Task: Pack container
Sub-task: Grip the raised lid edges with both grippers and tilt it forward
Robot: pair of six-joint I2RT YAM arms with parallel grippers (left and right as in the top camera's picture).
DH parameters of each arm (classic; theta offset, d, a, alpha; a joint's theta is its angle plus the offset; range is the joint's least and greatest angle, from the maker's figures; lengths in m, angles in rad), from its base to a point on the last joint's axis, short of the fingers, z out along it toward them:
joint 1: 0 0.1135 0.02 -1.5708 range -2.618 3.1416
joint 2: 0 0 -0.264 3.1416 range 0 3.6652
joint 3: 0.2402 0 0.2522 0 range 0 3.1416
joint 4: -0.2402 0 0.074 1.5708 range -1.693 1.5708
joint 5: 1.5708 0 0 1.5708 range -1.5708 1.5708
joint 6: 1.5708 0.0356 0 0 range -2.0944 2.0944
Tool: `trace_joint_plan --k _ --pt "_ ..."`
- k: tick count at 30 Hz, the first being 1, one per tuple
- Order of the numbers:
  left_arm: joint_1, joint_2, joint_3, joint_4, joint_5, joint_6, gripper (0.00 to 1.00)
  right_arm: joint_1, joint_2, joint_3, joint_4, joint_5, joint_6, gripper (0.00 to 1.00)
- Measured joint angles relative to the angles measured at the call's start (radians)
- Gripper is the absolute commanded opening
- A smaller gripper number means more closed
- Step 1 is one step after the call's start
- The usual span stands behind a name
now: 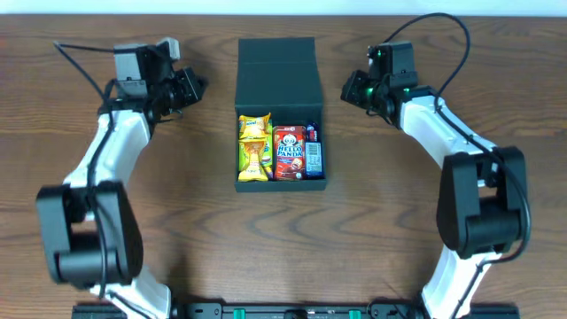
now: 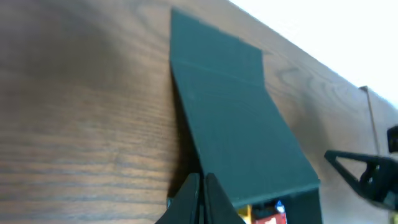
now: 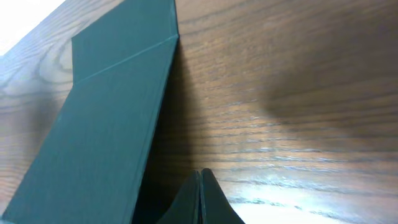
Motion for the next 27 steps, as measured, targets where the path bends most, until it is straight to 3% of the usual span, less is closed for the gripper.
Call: trace_joint_plan --k 5,16,27 --pt "0.009 0.173 0.071 0.004 0.063 -0.111 0.06 -0.014 0.086 0.0 0.068 -0.095 0.079 0.02" --pt "0.008 0.511 0.542 -0.321 0.191 -0.173 0.06 -0.016 0.238 0.118 0.096 -0.246 0.192 0.02" --pt "-0.048 0.578 0.579 -0.376 0.29 -0.174 0.06 -0.014 0.304 0.196 0.096 -0.308 0.25 0.02"
